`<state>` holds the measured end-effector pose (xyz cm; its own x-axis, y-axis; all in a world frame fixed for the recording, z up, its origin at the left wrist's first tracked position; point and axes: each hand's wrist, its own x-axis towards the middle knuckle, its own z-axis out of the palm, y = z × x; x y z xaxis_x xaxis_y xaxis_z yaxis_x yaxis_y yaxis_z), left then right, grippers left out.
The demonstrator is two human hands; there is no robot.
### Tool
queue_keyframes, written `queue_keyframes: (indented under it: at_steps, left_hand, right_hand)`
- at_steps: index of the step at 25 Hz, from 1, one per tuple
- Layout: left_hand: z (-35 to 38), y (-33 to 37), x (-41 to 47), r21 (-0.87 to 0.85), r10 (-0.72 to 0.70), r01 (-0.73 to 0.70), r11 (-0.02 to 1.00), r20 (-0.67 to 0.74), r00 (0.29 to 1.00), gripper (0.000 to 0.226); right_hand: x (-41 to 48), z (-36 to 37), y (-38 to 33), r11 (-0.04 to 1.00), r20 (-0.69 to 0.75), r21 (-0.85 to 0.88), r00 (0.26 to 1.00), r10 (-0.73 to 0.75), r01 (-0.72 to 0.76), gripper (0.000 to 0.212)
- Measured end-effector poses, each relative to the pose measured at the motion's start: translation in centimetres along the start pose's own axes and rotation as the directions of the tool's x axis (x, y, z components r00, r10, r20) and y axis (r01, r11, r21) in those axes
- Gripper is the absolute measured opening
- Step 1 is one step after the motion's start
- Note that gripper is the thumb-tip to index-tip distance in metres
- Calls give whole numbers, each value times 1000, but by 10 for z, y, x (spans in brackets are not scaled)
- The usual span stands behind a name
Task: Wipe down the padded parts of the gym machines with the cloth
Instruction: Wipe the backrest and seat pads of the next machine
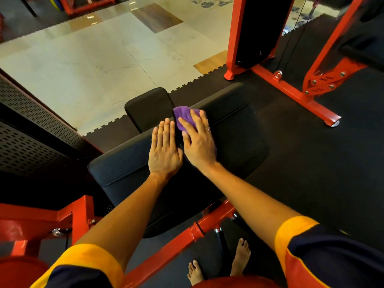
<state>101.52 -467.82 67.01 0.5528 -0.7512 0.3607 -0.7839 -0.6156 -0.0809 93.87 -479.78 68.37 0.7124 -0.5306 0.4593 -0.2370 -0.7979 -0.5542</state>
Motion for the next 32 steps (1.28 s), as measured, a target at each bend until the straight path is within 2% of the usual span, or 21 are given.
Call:
queue_keyframes:
  at_steps: [2, 4, 6, 8, 9, 10, 12, 14, 16, 18, 19, 21, 22, 23, 24, 27, 29, 30, 32]
  left_hand:
    - [-1, 1, -1, -12, -5, 5, 1000, -11, 1000, 67]
    - [-3, 1, 1, -35, -16, 16, 999, -12, 1000, 67]
    - [-4, 3, 1, -36, -28, 28, 999, -14, 999, 68]
    - [-5, 3, 2, -39, -33, 33, 999, -3, 999, 69]
    - [-4, 3, 1, -35, -29, 29, 999, -1, 1000, 69]
    - [-3, 3, 1, -25, -22, 22, 999, -4, 1000, 69]
    - [-2, 1, 1, -21, -15, 15, 1000, 3, 1000, 69]
    - [-1, 0, 0, -30, -9, 9, 1000, 2, 1000, 67]
    - [0, 2, 0, -52, -13, 13, 999, -1, 1000, 67]
    - [-2, 2, 1, -65, -20, 20, 998, -3, 1000, 67]
    - [-3, 3, 2, -62, -20, 19, 998, -8, 1000, 67]
    - [-3, 3, 2, -50, -16, 16, 999, -1, 1000, 67]
    - [-2, 3, 2, -43, -10, 11, 999, 3, 1000, 67]
    - [0, 2, 1, -32, -3, 3, 999, 6, 1000, 67]
    - [0, 1, 1, -21, 3, -3, 1000, 8, 1000, 66]
    - [0, 0, 1, -30, 12, -12, 999, -5, 1000, 65]
    - [-3, -1, -2, -60, 79, -80, 995, -18, 997, 64]
    - [-3, 0, -5, -79, 138, -140, 987, -20, 990, 64]
    - [-4, 1, -20, -108, 248, -248, 963, -19, 969, 65]
  right_hand:
    - [-24, -3, 10, 999, 2, -4, 999, -37, 37, 44]
    - [-34, -17, 34, 998, -14, -56, 1000, -13, 13, 49]
    - [-18, -30, 51, 983, -70, -51, 983, 172, -175, 53]
    - [12, -31, 44, 894, -116, 66, 887, 448, -443, 52]
    - [23, -28, 32, 869, -110, 97, 862, 494, -486, 50]
    - [26, -21, 18, 891, -107, 69, 885, 454, -448, 50]
    - [6, -4, -3, 971, -78, -12, 968, 237, -239, 50]
    - [-35, 2, -4, 992, -38, -44, 993, 113, -114, 48]
    - [-68, -3, 15, 989, -50, -41, 989, 138, -140, 48]
    - [-75, -17, 38, 968, -83, -55, 968, 239, -243, 51]
    - [-69, -21, 46, 945, -106, -38, 942, 319, -325, 53]
    - [-47, -22, 50, 854, -145, 83, 841, 521, -515, 55]
    - [-36, -20, 45, 805, -146, 131, 792, 593, -578, 56]
    - [-31, -15, 36, 793, -142, 141, 780, 609, -593, 56]
    - [-32, -8, 24, 820, -136, 122, 809, 572, -559, 56]
    - [-74, 8, 0, 952, -84, 27, 948, 307, -306, 56]
    - [-114, 9, 4, 981, -26, -20, 981, 191, -192, 60]
    - [-132, 8, 13, 981, -22, -40, 981, 191, -192, 63]
    - [-152, -2, 33, 948, -73, -52, 948, 309, -313, 68]
